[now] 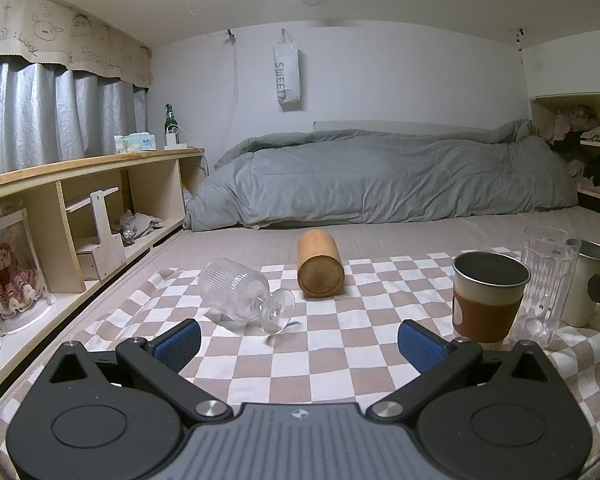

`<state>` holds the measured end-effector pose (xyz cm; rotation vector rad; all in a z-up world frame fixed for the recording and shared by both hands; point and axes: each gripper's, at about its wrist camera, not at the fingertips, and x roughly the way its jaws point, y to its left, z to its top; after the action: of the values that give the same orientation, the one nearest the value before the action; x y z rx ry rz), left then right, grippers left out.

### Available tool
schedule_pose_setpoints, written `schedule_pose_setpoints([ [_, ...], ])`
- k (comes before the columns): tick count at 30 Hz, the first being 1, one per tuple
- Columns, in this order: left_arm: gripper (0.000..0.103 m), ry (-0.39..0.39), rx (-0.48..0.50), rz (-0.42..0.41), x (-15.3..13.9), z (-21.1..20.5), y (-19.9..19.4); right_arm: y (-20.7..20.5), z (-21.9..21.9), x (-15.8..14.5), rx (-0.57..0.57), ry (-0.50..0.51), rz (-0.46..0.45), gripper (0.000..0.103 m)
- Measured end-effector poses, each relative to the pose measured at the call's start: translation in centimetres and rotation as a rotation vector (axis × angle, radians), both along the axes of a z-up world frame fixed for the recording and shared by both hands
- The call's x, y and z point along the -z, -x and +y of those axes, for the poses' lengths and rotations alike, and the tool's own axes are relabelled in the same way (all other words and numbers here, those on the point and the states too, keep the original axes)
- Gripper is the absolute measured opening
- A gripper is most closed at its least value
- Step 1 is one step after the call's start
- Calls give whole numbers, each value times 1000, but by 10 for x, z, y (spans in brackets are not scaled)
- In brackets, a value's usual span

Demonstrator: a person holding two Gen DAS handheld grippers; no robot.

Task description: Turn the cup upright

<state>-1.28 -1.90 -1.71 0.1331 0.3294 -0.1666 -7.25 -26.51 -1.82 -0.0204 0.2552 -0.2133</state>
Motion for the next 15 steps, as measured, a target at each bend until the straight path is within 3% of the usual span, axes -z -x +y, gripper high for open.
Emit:
schedule_pose_setpoints([
  [15,103,1,2,4,1,-1,0,-1,1,2,-1,-1,4,103],
])
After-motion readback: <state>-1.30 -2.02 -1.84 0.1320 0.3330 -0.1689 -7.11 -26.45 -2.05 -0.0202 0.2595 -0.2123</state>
